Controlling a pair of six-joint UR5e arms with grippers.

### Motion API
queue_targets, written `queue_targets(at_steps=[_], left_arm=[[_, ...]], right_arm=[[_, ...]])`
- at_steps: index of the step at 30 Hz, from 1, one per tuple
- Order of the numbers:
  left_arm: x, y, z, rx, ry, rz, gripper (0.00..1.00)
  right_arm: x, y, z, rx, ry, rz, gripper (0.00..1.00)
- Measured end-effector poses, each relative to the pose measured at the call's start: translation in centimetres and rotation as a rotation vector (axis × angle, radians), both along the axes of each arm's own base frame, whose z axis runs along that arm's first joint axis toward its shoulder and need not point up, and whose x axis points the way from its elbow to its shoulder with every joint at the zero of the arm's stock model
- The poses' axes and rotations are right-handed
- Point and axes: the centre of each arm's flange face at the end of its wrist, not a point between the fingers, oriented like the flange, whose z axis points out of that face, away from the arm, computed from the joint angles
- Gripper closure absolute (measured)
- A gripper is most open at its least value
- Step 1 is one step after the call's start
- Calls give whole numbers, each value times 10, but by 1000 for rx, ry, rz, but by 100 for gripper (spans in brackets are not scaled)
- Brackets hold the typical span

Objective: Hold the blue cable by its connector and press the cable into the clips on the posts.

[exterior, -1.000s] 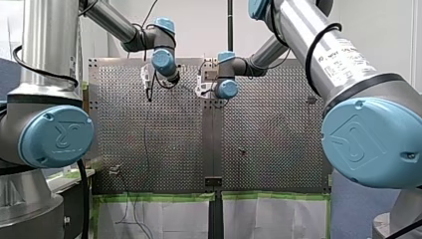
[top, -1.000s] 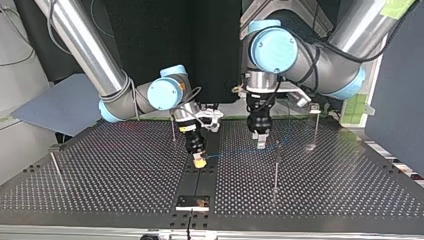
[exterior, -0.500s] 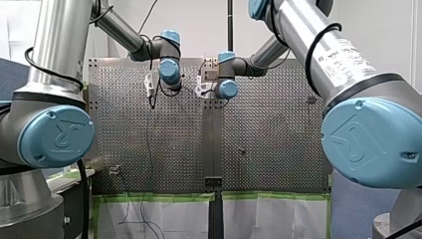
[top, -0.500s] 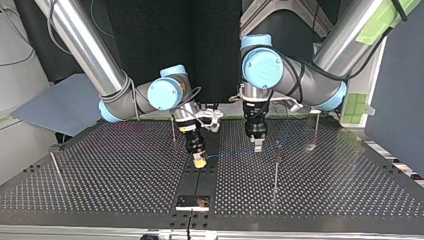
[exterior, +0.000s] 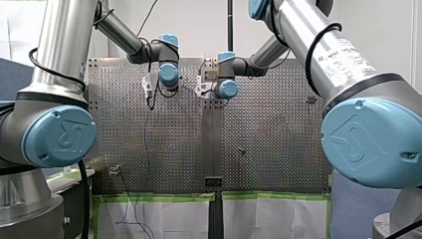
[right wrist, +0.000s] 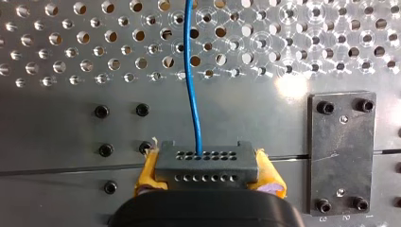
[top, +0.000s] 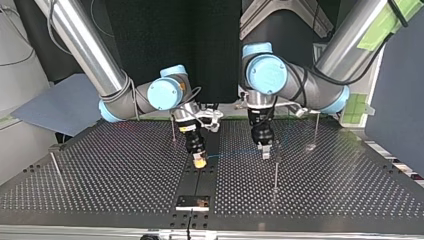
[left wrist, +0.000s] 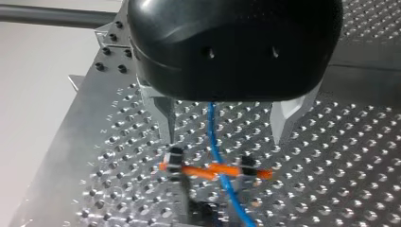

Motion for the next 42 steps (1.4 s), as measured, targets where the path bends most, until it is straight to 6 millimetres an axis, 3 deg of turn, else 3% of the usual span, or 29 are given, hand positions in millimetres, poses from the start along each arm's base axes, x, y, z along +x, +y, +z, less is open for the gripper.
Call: queue_targets(at_steps=[4,14,24,26,27,28,29,30,31,32,33,35,42], left_arm=[[6,-5,11,-7,-17,-4,0],[26,-10,15,20,8,12,0],[28,-9,16,54,7,33,0],[27,-10,16,56,7,31,15],[27,-10,16,56,7,30,15],[27,-10,16,56,7,29,34],[26,-11,16,57,7,28,45],[26,-11,16,57,8,28,45],[26,-12,16,58,7,27,64],[25,-12,16,58,8,28,77],[25,-12,16,59,8,31,77],[24,-12,16,64,9,42,100],[21,-15,16,73,11,55,100]], right_arm=[[0,0,0,0,0,0,100],[1,1,0,0,1,4,100],[0,0,-1,1,1,1,100],[0,0,-1,1,1,1,100],[0,0,-1,1,1,1,100],[0,0,0,0,0,1,100],[0,0,0,0,1,1,100],[0,0,0,0,1,1,100],[0,0,0,0,1,1,100],[0,0,-1,0,1,2,100],[0,0,-1,1,1,2,100],[0,0,-1,0,1,2,100],[0,0,-1,1,1,3,100]])
